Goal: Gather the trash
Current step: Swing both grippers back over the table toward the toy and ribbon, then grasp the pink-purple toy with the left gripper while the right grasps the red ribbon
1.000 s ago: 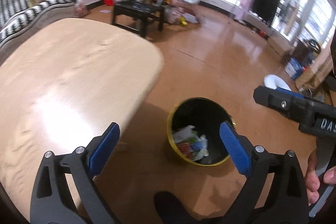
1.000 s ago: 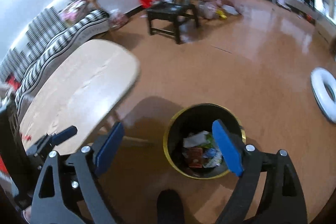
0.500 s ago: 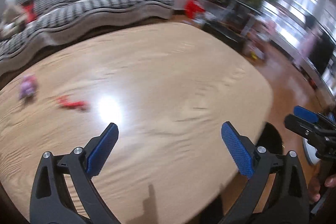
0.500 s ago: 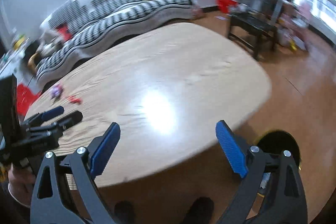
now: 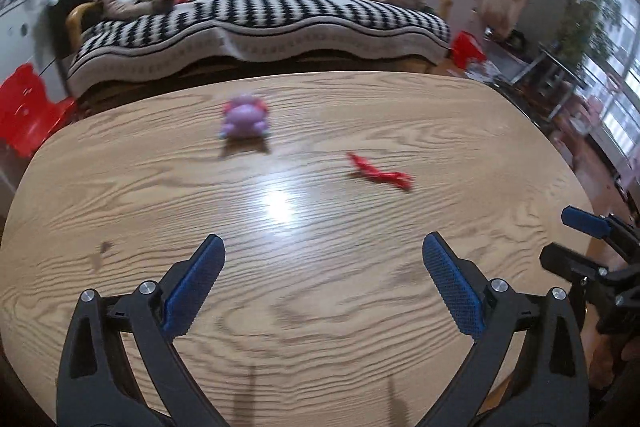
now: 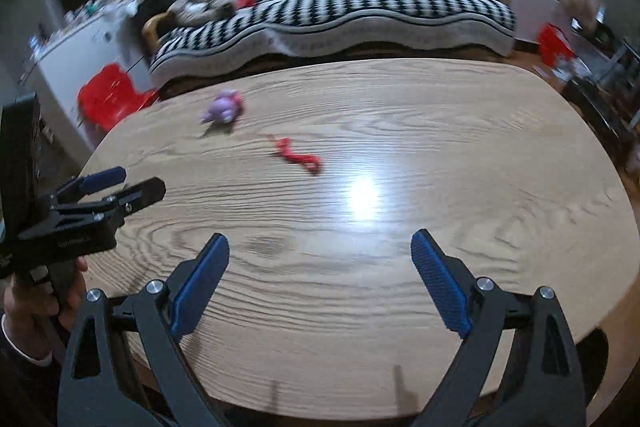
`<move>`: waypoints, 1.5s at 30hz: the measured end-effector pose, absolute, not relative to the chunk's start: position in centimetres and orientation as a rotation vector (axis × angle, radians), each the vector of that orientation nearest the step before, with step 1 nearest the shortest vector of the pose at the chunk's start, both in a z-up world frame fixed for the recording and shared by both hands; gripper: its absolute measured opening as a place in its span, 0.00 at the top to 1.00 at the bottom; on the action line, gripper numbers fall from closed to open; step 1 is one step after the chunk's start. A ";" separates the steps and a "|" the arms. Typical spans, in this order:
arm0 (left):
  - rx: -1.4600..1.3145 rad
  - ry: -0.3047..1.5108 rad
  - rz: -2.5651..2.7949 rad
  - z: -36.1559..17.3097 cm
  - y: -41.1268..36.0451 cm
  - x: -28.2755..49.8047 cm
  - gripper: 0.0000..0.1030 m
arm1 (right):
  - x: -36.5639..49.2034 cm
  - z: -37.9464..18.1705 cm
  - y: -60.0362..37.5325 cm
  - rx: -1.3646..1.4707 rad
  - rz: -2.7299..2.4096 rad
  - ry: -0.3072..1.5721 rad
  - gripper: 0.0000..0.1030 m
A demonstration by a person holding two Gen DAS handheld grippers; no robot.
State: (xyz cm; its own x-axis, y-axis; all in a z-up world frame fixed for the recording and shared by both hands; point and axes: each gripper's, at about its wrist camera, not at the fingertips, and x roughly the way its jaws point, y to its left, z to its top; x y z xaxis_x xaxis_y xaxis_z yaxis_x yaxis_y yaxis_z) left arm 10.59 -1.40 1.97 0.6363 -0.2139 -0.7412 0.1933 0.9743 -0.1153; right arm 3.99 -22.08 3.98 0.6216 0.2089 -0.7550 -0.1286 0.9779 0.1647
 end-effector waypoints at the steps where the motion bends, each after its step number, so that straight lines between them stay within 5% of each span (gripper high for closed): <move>1: -0.032 0.850 -0.224 2.0 -0.9 10.6 0.07 | 4.3 3.8 -21.3 0.088 0.208 0.882 0.14; 13: -0.038 0.886 -0.177 -0.2 1.4 13.9 0.07 | 8.5 1.1 -18.3 0.003 0.246 0.933 0.14; 33: -0.113 0.943 -0.039 -6.1 2.1 31.2 0.07 | 20.7 -6.2 -17.1 -0.163 0.343 1.008 0.17; 36: -0.102 0.959 -0.026 -6.8 1.9 32.0 0.07 | 20.8 -6.2 -16.9 -0.174 0.362 0.992 0.25; 40: -0.049 0.946 -0.024 -7.0 1.2 32.1 0.11 | 20.7 -5.7 -17.0 -0.169 0.377 0.975 0.61; 41: -0.034 0.936 -0.021 -6.9 1.0 31.9 0.24 | 20.6 -5.6 -17.0 -0.166 0.378 0.974 0.76; 43: 0.030 0.920 -0.007 -6.7 0.2 31.4 0.46 | 20.3 -5.5 -16.7 -0.161 0.379 0.977 0.84; 45: 0.024 0.923 -0.026 -6.5 0.1 30.9 0.50 | 19.9 -5.4 -16.5 -0.159 0.375 0.974 0.85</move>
